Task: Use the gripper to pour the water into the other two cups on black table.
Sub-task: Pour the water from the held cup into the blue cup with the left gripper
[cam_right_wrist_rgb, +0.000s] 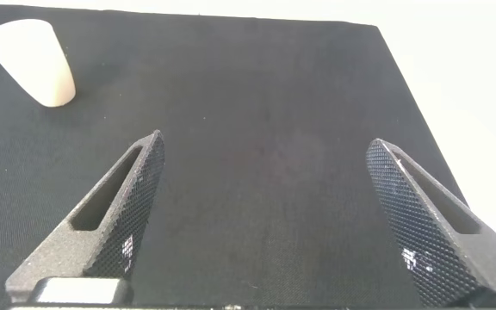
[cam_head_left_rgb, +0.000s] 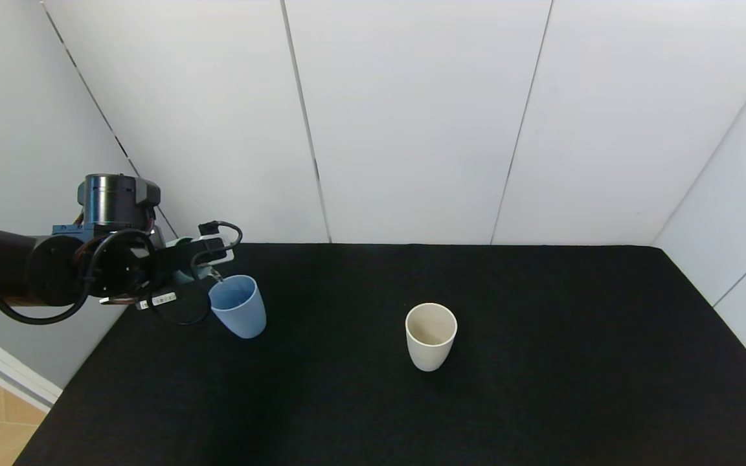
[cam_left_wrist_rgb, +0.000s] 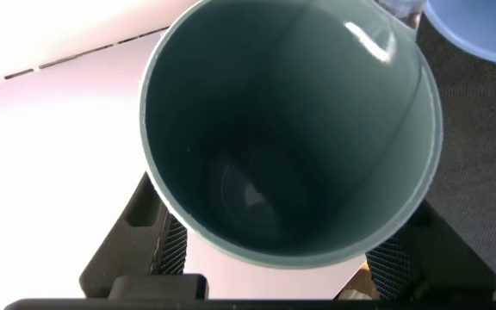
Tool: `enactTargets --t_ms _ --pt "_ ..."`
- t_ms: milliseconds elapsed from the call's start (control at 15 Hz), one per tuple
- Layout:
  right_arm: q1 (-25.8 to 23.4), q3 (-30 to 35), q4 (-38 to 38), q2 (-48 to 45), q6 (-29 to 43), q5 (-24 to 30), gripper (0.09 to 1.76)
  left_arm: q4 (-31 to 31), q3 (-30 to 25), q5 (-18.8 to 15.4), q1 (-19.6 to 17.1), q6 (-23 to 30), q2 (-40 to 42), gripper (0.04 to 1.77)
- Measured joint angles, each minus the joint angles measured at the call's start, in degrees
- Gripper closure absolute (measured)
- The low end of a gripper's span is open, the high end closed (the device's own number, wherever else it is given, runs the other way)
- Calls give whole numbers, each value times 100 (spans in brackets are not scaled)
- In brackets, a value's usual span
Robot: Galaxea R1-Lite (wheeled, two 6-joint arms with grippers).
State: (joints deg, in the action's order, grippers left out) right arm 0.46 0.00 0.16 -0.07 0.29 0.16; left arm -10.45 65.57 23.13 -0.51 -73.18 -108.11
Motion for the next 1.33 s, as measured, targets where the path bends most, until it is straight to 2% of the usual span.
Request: enactTargets --t_ms 533,733,800,1067,1200,1333 --pt "0 0 -2 0 1 0 14 22 -41 29 0 -134 17 67" --pt "0 0 0 0 1 0 14 37 -83 -48 -6 46 48 67" --pt "-2 0 -2 0 0 0 14 63 -98 -87 -15 267 66 67" --pt "0 0 2 0 0 0 14 119 -201 -709 -69 1312 133 67" --pt "0 0 2 0 0 0 14 139 -339 -1153 -133 1820 246 67" --pt "0 0 0 0 0 0 14 555 -425 -1709 -133 2459 472 67"
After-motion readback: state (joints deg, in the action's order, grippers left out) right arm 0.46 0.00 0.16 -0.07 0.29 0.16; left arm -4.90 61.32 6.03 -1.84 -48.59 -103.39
